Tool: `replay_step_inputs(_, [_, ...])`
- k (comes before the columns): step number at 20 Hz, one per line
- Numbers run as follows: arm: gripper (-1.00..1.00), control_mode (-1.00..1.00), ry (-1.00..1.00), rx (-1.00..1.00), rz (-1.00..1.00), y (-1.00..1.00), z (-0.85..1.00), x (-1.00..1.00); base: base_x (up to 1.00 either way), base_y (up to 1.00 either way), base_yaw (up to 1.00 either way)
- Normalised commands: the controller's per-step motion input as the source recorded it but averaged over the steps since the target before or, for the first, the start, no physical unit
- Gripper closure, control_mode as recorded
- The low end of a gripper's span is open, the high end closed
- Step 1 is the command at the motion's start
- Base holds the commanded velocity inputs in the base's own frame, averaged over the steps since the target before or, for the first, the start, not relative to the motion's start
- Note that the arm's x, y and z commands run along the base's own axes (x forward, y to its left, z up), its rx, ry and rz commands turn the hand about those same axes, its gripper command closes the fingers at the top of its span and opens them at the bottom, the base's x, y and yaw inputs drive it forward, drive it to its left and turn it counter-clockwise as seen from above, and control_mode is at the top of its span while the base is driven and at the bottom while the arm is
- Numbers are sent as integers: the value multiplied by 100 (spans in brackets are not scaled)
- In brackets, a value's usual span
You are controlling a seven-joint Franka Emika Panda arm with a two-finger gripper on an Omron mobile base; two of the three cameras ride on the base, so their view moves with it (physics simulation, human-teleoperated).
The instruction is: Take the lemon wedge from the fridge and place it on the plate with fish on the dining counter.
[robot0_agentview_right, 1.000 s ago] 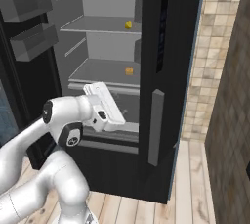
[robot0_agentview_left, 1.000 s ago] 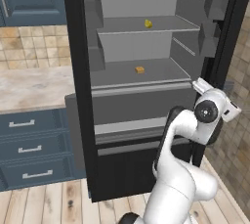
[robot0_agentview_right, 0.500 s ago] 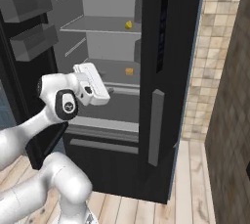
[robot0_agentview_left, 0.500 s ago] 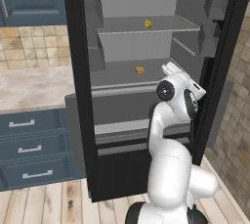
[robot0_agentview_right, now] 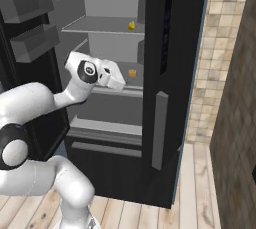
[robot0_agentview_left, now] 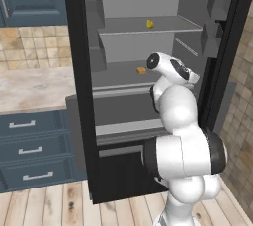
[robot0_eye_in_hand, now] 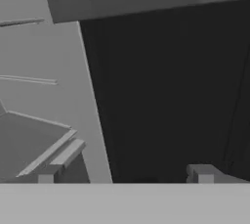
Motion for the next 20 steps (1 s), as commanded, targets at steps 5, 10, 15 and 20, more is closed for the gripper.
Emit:
replay_step_inputs(5, [-100,-100,20,0,-21,-82,0,24,0,0,0])
replay_step_inputs(10, [-100,-100,17,0,-20,-94,-5,4,0,0,0])
replay_step_inputs(15, [-100,-100,14,0,-25,-100,-13,-16,0,0,0])
replay_step_inputs(20, [-100,-100,4,0,-24,-100,-21,-62,0,0,0])
